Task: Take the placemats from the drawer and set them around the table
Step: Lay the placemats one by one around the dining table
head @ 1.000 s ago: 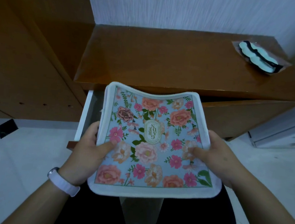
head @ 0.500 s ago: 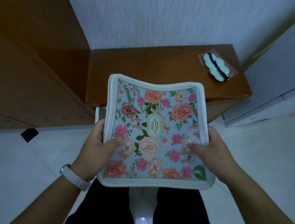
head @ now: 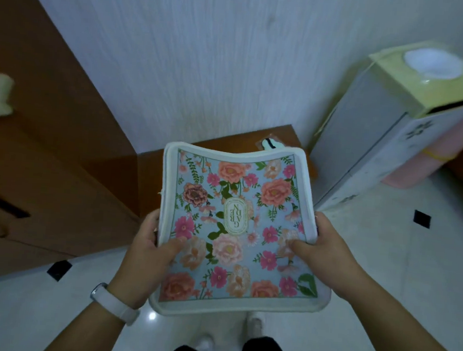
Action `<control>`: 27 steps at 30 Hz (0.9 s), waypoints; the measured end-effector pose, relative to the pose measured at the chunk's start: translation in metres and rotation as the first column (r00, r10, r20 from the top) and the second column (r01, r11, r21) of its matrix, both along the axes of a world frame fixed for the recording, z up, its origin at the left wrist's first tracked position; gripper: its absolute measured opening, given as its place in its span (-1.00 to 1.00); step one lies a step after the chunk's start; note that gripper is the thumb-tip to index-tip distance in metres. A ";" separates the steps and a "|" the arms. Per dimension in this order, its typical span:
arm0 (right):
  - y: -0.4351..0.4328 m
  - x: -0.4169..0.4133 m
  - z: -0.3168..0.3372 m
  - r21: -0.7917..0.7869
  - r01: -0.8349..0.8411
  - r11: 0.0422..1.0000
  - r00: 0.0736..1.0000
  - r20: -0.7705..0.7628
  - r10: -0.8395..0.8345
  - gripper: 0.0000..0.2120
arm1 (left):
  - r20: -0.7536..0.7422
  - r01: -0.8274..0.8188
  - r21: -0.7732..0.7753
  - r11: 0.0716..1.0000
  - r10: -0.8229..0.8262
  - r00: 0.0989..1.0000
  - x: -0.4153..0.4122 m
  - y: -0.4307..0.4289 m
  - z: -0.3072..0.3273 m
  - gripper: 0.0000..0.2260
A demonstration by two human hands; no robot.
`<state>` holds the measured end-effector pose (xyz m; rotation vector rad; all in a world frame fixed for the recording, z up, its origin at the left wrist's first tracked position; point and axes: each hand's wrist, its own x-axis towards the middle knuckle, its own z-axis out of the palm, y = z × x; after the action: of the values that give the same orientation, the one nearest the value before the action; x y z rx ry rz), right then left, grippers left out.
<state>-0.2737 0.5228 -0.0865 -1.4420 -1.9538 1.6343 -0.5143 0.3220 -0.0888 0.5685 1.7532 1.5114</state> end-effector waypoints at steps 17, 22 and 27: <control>-0.176 0.086 0.073 0.096 0.472 0.877 0.881 -0.022 -0.472 -0.63 | 0.155 0.436 0.133 0.890 -0.453 0.878 0.028 -0.035 0.041 -0.63; -0.226 0.132 0.088 0.142 0.622 0.770 0.779 -0.012 -0.627 -0.62 | 0.169 0.587 0.139 0.798 -0.603 0.779 0.070 -0.026 0.042 -0.64; -0.287 0.192 0.098 0.130 0.779 0.613 0.622 -0.047 -0.781 -0.60 | 0.173 0.756 0.159 0.635 -0.772 0.612 0.137 -0.018 0.055 -0.68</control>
<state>-0.0821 0.2361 0.0115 -1.8633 -1.0853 1.0347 -0.3777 0.3041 -0.0340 0.9898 1.0352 0.9528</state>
